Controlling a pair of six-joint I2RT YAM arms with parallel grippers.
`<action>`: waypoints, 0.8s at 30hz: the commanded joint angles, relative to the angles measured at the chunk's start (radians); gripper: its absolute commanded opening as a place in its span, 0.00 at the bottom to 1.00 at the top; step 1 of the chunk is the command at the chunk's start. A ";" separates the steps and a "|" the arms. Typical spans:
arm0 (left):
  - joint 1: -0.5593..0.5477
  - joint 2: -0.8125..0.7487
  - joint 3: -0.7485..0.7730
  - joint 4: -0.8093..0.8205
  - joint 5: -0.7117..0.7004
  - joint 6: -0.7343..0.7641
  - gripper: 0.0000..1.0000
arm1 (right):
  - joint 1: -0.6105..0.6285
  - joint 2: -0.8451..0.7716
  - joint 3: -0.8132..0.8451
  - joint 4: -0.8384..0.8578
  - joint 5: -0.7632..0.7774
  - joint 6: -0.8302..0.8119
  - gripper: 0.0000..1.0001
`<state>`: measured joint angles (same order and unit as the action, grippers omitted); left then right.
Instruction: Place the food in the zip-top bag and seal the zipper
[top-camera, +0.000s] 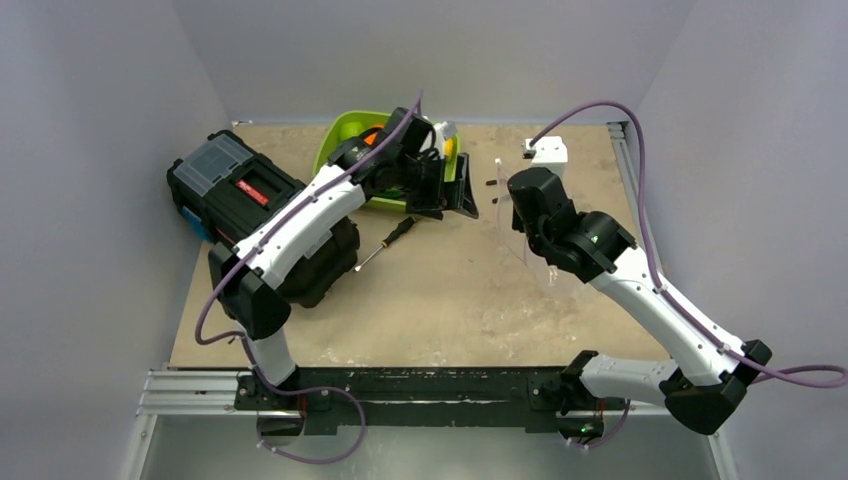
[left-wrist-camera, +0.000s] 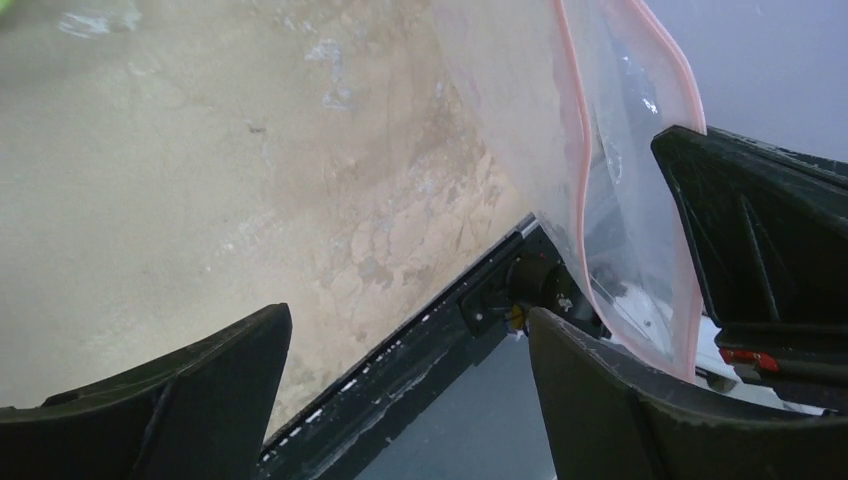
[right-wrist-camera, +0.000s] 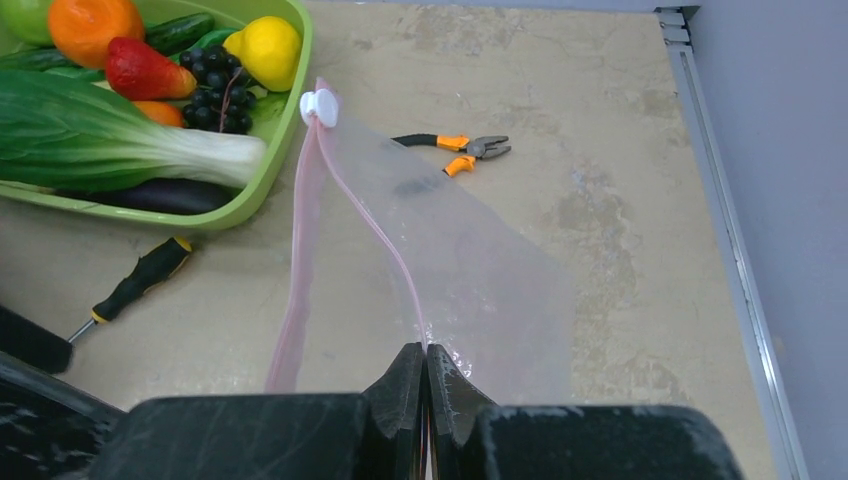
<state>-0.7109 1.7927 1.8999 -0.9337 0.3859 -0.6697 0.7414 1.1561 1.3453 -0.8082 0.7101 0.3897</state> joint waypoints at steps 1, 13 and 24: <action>0.069 -0.138 -0.039 0.084 -0.088 0.087 0.89 | 0.001 -0.007 0.012 0.007 0.030 -0.030 0.00; 0.168 -0.045 -0.011 0.276 -0.561 0.146 0.88 | 0.001 0.004 0.068 -0.050 0.014 -0.015 0.00; 0.169 0.303 0.158 0.522 -0.729 -0.388 0.77 | -0.004 0.001 0.087 -0.124 0.023 -0.011 0.00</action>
<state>-0.5419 2.0174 1.9686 -0.5282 -0.2531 -0.7555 0.7403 1.1614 1.4086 -0.8921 0.7155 0.3767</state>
